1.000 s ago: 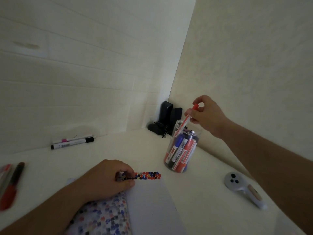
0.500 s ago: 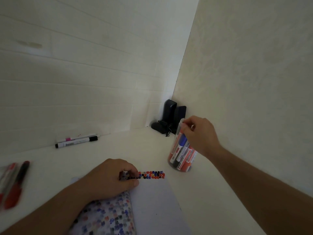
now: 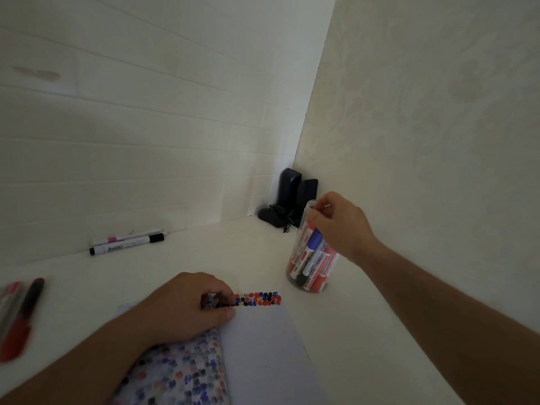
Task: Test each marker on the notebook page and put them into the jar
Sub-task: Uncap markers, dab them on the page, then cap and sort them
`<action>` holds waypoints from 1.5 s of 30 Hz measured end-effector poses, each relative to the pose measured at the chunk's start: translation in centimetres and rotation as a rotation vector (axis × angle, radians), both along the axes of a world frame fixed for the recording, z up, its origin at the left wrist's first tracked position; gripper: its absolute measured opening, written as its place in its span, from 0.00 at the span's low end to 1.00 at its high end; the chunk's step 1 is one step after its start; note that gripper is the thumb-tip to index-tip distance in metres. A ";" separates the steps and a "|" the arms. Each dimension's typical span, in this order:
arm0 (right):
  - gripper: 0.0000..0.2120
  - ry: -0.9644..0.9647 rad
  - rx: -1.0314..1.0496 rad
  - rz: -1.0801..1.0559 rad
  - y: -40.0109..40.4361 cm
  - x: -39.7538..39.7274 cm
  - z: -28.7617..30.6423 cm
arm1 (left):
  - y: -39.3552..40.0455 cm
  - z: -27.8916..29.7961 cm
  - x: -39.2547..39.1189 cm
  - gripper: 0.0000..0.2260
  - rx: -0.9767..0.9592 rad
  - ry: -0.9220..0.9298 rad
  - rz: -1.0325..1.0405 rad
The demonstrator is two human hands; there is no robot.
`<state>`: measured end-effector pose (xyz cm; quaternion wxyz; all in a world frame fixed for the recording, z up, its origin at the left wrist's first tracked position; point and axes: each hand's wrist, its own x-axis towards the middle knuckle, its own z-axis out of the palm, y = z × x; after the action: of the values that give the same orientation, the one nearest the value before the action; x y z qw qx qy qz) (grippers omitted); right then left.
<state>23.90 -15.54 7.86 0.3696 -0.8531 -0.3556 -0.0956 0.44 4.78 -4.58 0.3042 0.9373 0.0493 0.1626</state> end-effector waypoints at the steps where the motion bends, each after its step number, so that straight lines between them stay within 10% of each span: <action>1: 0.05 0.001 0.011 -0.008 0.0 0.1 -0.1 | 0.0 0.0 0.0 0.06 -0.001 -0.002 -0.001; 35: 0.13 -0.222 -0.003 -0.023 -0.2 -0.3 -1.9 | -0.1 -0.1 0.0 0.06 -0.026 -0.001 0.004; 40: 0.08 -0.685 0.271 0.170 0.6 -4.2 -2.9 | -0.1 0.5 0.1 0.04 0.042 0.006 0.064; 45: 0.16 -0.178 -0.238 0.490 5.5 -10.1 -7.9 | 3.7 0.8 0.0 0.05 0.081 -0.039 0.349</action>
<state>13.76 -10.08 -0.01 0.2464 -0.7673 -0.5910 -0.0357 0.43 8.47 -3.83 0.2344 0.9228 0.1986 0.2327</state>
